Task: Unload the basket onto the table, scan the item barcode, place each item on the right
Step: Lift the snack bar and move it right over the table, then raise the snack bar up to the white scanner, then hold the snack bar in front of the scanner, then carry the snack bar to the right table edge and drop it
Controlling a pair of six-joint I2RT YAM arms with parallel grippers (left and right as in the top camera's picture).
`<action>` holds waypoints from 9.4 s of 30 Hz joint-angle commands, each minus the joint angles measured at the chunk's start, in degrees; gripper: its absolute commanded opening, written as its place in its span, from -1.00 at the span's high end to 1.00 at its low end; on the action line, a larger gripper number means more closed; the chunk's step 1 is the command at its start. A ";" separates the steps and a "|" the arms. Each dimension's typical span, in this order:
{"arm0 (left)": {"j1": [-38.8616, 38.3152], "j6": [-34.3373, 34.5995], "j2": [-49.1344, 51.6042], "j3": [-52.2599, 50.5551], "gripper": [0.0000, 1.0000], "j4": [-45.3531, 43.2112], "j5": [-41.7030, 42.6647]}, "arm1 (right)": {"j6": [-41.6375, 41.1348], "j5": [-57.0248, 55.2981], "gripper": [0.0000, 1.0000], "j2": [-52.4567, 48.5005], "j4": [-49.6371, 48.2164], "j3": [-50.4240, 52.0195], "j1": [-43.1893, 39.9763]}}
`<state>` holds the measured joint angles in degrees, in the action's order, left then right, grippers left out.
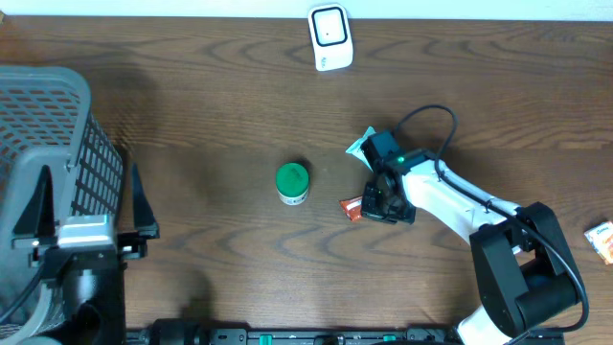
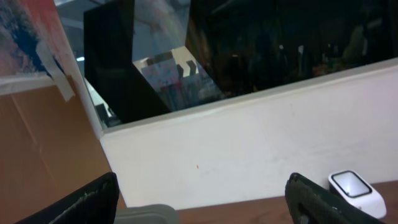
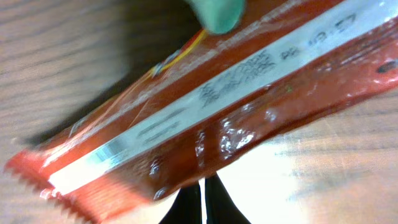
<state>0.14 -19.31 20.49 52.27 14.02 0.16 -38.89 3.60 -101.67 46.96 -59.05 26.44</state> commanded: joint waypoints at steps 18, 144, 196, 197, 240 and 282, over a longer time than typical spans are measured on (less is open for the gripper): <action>-0.22 -0.11 -0.48 -0.57 -0.72 -1.27 0.92 | -18.71 10.95 -0.62 0.15 18.62 -17.31 -1.16; -0.22 -0.11 -1.20 -0.74 -0.71 1.38 0.92 | 9.20 52.89 0.98 -6.58 -108.98 -11.76 -13.31; -0.22 -0.13 -1.18 -0.74 -0.71 28.13 0.68 | 0.04 42.58 0.98 -65.48 -114.20 -76.06 -18.53; -0.22 -0.13 -1.18 -0.74 -0.71 28.26 0.68 | -0.42 43.04 0.98 -65.48 -114.90 -76.06 -18.53; -0.22 -0.13 -1.18 -0.74 -0.71 30.95 0.48 | -45.29 55.34 0.97 -55.67 -123.78 -76.28 -18.88; -0.22 -0.11 -1.18 -0.74 -0.71 36.54 0.52 | -3.10 -44.94 0.93 -16.44 16.52 -27.98 -52.59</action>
<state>0.14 -19.33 19.66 51.40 50.63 0.75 -43.42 -42.24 -118.32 67.07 -93.36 -23.16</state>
